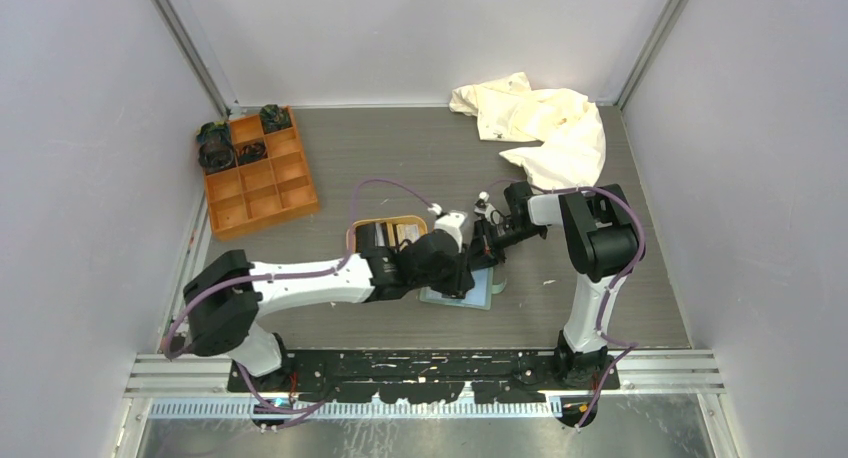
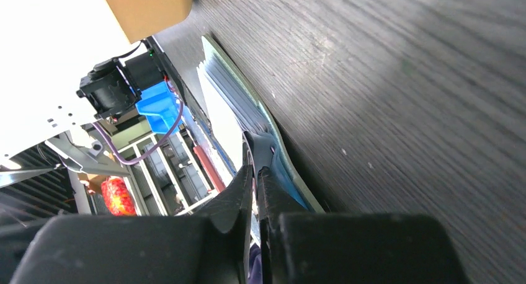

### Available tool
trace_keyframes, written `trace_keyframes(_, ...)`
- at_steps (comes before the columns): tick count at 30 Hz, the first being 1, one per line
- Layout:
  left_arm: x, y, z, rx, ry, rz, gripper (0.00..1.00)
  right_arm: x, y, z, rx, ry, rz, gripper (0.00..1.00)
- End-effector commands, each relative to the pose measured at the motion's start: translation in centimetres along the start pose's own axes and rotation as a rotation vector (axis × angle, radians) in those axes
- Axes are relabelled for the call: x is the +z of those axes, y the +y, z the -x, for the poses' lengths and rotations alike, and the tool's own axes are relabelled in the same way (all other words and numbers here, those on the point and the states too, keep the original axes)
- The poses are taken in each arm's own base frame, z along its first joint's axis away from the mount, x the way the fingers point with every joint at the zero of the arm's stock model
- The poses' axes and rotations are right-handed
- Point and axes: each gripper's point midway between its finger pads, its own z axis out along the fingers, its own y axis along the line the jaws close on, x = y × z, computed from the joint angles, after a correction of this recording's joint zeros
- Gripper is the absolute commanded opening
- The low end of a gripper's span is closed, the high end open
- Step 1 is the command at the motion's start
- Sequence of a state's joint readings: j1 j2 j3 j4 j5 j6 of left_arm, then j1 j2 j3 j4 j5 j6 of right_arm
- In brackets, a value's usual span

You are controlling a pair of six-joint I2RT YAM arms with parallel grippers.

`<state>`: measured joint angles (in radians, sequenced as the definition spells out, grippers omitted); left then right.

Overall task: Put the credit cards into the card holder
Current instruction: Insert the credit card into the card holder.

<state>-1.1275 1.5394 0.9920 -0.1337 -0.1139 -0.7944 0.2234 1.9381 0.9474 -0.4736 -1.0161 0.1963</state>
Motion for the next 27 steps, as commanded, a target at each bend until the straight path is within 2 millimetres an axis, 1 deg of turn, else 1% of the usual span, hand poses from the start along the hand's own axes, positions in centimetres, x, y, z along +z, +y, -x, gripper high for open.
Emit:
trace_keyframes(1, 2.3, -1.9, 0.4, 0.072, -0.039, 0.041, 0.31, 0.0, -0.4, 1.0, -0.032, -0.016, -0.042, 0.11)
trace_keyframes(4, 3.9, -1.9, -0.5, 0.102, -0.012, 0.105, 0.30, 0.0, -0.5, 1.0, -0.035, -0.014, -0.046, 0.11)
trace_keyframes(9, 5.4, -1.4, -1.1, 0.147, 0.019, 0.195, 0.29, -0.1, -0.6, 1.0, -0.030, -0.013, -0.050, 0.11)
trace_keyframes(15, 6.2, -0.7, -1.0, 0.159, 0.008, 0.236, 0.28, 0.0, -0.7, 1.0, -0.030, -0.010, -0.053, 0.11)
trace_keyframes(20, 6.8, -0.6, -1.3, 0.158, 0.011, 0.242, 0.29, 0.0, -0.7, 1.0, -0.029, -0.009, -0.058, 0.11)
trace_keyframes(27, 7.6, 0.0, -1.8, 0.160, 0.018, 0.268, 0.35, -0.1, -0.7, 1.0, -0.033, -0.008, -0.061, 0.12)
